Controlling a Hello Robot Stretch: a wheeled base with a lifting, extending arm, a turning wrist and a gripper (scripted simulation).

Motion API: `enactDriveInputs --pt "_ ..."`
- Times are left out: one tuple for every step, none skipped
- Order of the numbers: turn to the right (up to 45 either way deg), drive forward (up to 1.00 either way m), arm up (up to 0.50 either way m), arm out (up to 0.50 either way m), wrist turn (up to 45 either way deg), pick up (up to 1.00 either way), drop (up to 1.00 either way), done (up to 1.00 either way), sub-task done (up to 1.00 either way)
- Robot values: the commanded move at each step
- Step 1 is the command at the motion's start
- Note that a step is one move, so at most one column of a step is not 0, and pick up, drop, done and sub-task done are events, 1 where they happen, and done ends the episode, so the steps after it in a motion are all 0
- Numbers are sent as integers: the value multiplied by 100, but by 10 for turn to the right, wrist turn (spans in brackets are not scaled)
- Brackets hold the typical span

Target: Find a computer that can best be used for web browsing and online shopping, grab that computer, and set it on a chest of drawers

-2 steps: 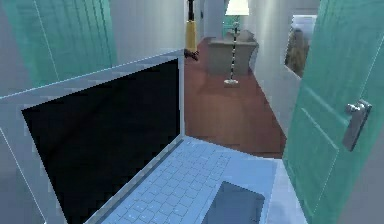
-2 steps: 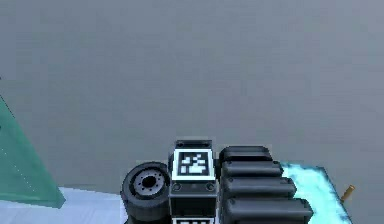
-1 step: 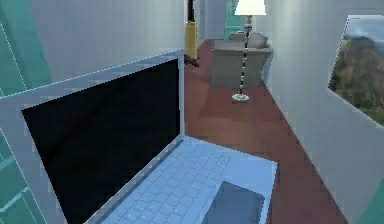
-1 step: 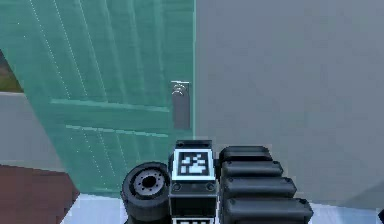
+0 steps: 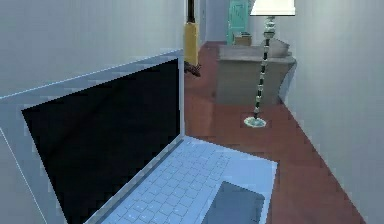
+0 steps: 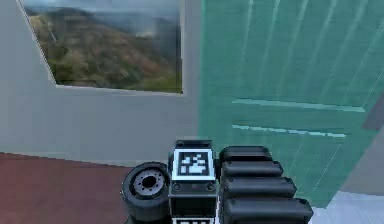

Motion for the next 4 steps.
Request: enactDriveInputs --pt "0 100 0 0 0 0 0 0 0" --pt "0 100 0 0 0 0 0 0 0" --pt "0 100 0 0 0 0 0 0 0" --pt "0 35 0 0 0 0 0 0 0"
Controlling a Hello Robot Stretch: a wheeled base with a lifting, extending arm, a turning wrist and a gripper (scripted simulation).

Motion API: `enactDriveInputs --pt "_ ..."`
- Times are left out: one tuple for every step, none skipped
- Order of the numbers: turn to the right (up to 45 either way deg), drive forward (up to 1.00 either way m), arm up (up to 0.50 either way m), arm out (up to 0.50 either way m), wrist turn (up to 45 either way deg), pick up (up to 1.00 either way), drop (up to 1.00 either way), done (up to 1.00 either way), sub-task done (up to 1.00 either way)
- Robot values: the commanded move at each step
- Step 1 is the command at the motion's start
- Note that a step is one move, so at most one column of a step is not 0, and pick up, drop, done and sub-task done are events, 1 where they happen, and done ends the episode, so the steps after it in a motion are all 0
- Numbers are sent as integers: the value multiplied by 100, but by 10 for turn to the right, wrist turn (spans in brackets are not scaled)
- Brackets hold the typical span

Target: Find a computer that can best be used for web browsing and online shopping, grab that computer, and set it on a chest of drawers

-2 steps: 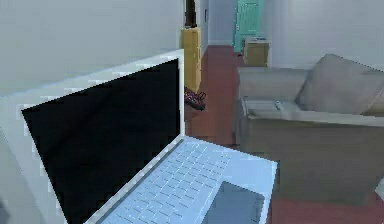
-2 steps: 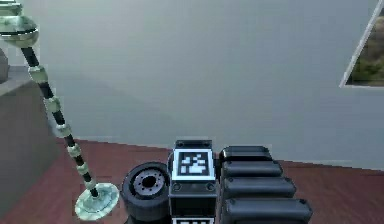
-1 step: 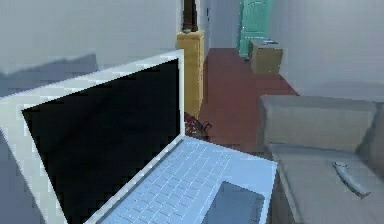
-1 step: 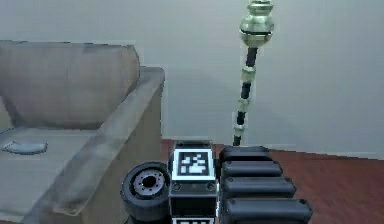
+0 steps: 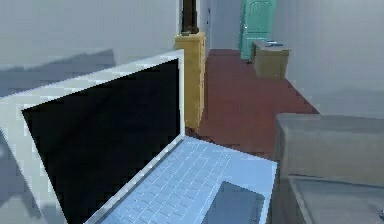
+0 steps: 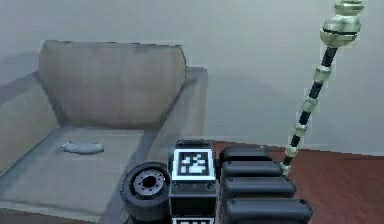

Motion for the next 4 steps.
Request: enactDriveInputs --pt "120 0 0 0 0 0 0 0 0" --pt "0 100 0 0 0 0 0 0 0" --pt "0 50 0 0 0 0 0 0 0" --pt "120 0 0 0 0 0 0 0 0"
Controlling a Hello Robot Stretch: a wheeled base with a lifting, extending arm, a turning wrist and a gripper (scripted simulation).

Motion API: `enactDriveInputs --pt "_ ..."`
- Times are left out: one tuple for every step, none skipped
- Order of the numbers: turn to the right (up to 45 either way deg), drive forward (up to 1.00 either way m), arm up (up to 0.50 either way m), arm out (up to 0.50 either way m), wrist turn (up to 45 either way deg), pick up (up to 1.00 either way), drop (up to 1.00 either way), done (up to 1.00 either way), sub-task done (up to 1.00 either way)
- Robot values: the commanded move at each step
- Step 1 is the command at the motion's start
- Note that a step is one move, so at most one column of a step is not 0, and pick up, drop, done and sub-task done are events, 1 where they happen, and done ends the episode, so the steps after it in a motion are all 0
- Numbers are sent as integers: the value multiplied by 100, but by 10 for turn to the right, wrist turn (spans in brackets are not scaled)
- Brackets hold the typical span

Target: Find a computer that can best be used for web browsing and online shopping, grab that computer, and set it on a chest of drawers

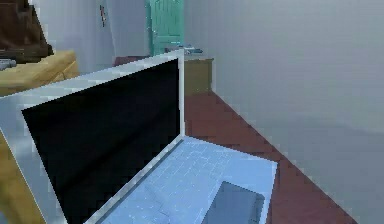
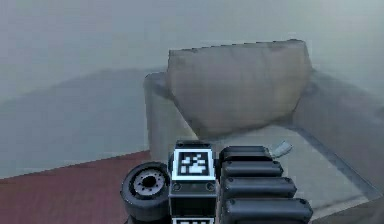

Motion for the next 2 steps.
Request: enactDriveInputs --pt "30 0 0 0 0 0 0 0 0" --pt "0 40 0 0 0 0 0 0 0"
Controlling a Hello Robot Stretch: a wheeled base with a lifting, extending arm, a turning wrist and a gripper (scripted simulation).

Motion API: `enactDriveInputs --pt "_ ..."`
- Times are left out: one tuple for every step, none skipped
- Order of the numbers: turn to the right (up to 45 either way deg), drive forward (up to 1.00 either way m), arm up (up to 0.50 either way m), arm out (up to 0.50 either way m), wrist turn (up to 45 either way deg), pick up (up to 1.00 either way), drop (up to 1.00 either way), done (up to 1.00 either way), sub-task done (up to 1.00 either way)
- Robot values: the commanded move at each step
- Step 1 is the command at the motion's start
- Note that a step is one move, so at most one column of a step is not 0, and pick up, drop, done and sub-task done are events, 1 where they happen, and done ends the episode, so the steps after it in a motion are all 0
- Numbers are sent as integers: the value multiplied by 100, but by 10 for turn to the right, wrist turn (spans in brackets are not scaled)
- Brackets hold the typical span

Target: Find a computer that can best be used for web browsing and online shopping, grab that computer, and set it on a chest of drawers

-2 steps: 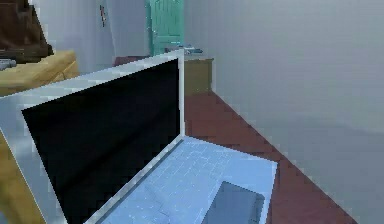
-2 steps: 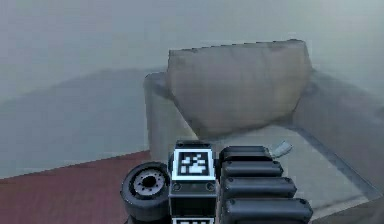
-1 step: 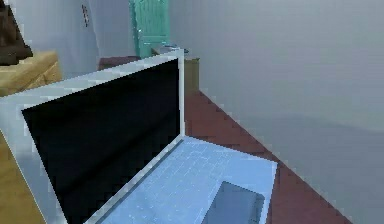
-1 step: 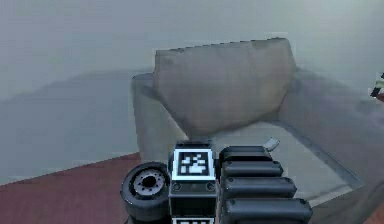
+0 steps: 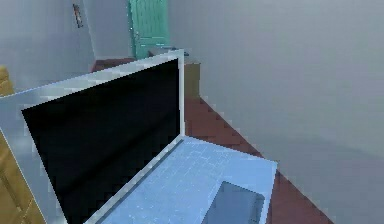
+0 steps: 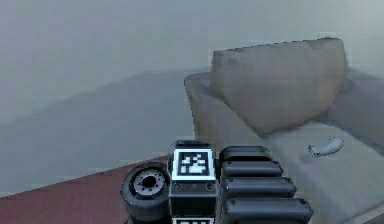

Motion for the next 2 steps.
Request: enactDriveInputs --pt "-150 0 0 0 0 0 0 0 0" --pt "0 100 0 0 0 0 0 0 0"
